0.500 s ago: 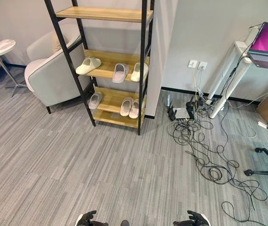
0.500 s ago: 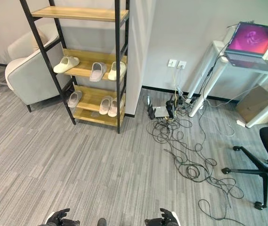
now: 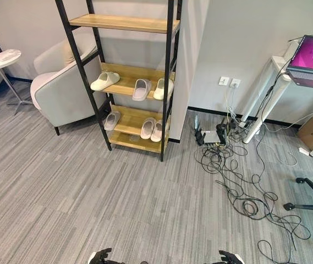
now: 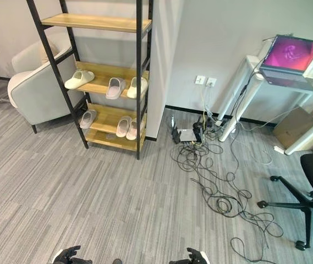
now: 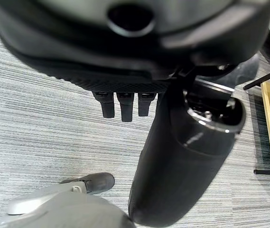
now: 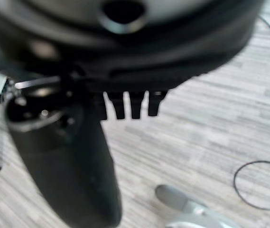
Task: Arrange the slippers neatly on the shoe rack.
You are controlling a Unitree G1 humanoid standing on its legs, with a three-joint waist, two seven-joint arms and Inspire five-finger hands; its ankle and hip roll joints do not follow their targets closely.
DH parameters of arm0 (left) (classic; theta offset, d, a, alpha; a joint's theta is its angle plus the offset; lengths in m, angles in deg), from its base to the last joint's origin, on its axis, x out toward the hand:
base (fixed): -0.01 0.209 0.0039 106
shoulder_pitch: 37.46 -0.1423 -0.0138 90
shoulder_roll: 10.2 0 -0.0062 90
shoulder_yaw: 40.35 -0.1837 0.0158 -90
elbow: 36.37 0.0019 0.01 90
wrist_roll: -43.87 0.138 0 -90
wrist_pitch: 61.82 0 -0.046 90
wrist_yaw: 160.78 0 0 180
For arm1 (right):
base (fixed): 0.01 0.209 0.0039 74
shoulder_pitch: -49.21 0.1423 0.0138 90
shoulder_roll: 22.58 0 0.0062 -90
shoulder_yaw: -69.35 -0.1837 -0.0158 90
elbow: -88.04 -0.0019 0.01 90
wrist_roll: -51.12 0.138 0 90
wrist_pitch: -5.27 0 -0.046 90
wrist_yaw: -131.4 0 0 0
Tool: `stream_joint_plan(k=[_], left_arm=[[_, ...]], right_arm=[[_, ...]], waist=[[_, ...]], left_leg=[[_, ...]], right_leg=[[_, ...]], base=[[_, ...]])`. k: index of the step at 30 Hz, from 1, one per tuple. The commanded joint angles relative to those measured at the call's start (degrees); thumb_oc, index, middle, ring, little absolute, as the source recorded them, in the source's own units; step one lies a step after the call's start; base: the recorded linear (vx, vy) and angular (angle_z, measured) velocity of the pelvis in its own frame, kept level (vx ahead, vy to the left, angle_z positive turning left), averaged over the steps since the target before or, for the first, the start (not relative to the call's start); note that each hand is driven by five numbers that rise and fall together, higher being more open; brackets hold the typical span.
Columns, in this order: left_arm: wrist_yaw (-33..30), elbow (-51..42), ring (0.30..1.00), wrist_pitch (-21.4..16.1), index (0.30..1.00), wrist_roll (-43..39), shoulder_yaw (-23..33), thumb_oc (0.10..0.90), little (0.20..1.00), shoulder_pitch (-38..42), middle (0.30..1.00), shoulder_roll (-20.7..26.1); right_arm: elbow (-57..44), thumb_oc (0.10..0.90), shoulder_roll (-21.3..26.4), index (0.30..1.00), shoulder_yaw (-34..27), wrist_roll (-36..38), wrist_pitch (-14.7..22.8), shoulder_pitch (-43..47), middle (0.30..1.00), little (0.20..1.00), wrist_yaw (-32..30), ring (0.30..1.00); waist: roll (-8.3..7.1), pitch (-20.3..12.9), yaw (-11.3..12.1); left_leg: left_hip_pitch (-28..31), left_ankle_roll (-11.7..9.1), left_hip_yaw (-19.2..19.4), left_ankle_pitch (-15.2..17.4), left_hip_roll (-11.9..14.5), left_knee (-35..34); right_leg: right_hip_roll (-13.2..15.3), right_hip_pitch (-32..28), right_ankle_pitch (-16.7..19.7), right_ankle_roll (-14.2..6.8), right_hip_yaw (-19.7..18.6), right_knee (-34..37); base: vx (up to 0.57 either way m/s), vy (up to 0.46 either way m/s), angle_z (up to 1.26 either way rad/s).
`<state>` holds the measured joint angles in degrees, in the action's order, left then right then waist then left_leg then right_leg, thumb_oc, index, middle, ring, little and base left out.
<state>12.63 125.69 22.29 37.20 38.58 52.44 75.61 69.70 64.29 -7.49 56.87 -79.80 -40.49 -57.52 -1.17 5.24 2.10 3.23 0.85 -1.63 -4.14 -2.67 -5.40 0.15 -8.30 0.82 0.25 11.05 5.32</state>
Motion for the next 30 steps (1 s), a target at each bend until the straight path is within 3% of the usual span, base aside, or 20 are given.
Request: stream_joint_plan(k=[1,7,10,13,18,22,25,27,30], left_arm=[[-0.3,2.2,0.9,-0.7,0.9,0.5,-1.9,0.8,0.9,3.8,0.9,-1.0],[-0.6,2.3,0.9,-0.7,0.9,0.0,-2.3,0.8,0.9,4.7,0.9,-1.5],[-0.7,2.3,0.9,-0.6,0.9,0.6,-3.0,0.8,0.9,5.2,0.9,-1.7],[-0.8,2.1,0.9,-0.4,0.9,1.1,-3.1,0.8,0.9,5.5,0.9,-1.8],[-0.8,2.6,0.9,-0.2,0.9,1.6,-2.4,0.8,0.9,4.8,0.9,-1.3],[-0.8,2.6,0.9,-0.3,0.9,1.8,-1.7,0.8,0.9,4.9,0.9,-0.3],[-0.9,2.1,0.9,-0.2,0.9,1.5,-1.4,0.8,0.9,5.5,0.9,0.5],[-1.1,1.3,0.9,-0.3,0.9,1.2,-1.6,0.8,0.9,6.3,0.9,1.2],[-1.0,0.8,0.9,-0.4,0.9,1.4,-2.1,0.8,0.9,7.0,0.9,1.2]], right_arm=[[1.2,0.8,2.8,0.9,0.9,-0.5,1.3,3.3,0.9,0.9,-1.2,0.9],[0.8,0.8,3.6,0.9,1.0,-0.6,1.5,4.1,0.9,0.9,-1.6,0.9],[0.7,0.8,3.8,0.9,0.5,-0.2,1.4,4.4,0.9,0.9,-2.1,0.9],[1.0,0.8,3.6,0.9,0.5,-0.3,1.0,4.4,0.9,0.9,-2.2,0.9],[0.8,0.8,3.0,0.9,1.0,-1.0,1.0,4.8,0.9,0.9,-1.9,0.9],[0.1,0.8,2.5,0.9,1.8,-2.3,0.5,5.6,0.9,0.9,-1.6,0.9],[-0.8,0.8,2.5,0.9,2.0,-2.7,0.1,6.5,0.9,0.9,-1.3,0.9],[-1.6,0.8,2.5,0.9,2.1,-2.1,0.4,6.8,0.9,0.9,-1.5,0.9],[-1.6,0.8,2.8,0.9,2.1,-1.4,0.5,6.7,0.9,0.9,-1.4,0.9]], waist=[[0.98,2.3,1.0],[0.32,4.1,1.1],[-0.37,4.6,0.7],[-0.69,4.5,0.4],[-1.1,4.3,0.9],[-1.34,4.6,2.3],[-1.32,6.4,1.9],[-0.12,7.2,0.8],[-0.27,6.9,-0.7]], left_leg=[[0.2,-4.1,1.6,3.7,5.2,1.7],[-4.2,-4.8,2.1,4.7,4.8,7.9],[-6.7,-4.8,4.5,5.0,4.7,10.8],[-7.4,-3.9,8.4,6.0,5.3,11.9],[-6.8,-2.8,8.0,7.5,4.5,11.7],[-6.6,-0.6,7.4,9.2,3.2,11.3],[-5.1,1.6,6.6,10.6,1.5,11.6],[-3.1,2.6,4.8,11.0,1.4,10.8],[0.8,2.7,3.0,12.0,0.4,8.3]], right_leg=[[3.4,1.0,-2.8,-4.9,1.0,-0.7],[3.7,1.6,-3.0,-4.2,2.6,-1.2],[4.4,1.8,-2.9,-4.2,4.0,-1.2],[4.9,2.1,-3.0,-4.3,5.3,-1.3],[5.3,2.4,-3.6,-4.9,5.0,-3.1],[8.0,6.5,-4.5,-6.5,4.5,-12.4],[10.8,11.7,0.6,-9.3,2.7,-24.1],[9.1,17.2,2.0,-9.0,-0.2,-31.3],[6.2,19.6,0.4,-7.9,-1.8,-26.5]], base=[[-0.05,-0.059,0.12],[-0.02,-0.039,0.2],[-0.01,0.007,0.24],[0.02,0.058,0.62],[0.07,0.081,0.24],[0.06,0.162,-0.13],[0.05,0.199,-0.03],[0.19,0.202,0.08],[0.25,0.059,0.12]])
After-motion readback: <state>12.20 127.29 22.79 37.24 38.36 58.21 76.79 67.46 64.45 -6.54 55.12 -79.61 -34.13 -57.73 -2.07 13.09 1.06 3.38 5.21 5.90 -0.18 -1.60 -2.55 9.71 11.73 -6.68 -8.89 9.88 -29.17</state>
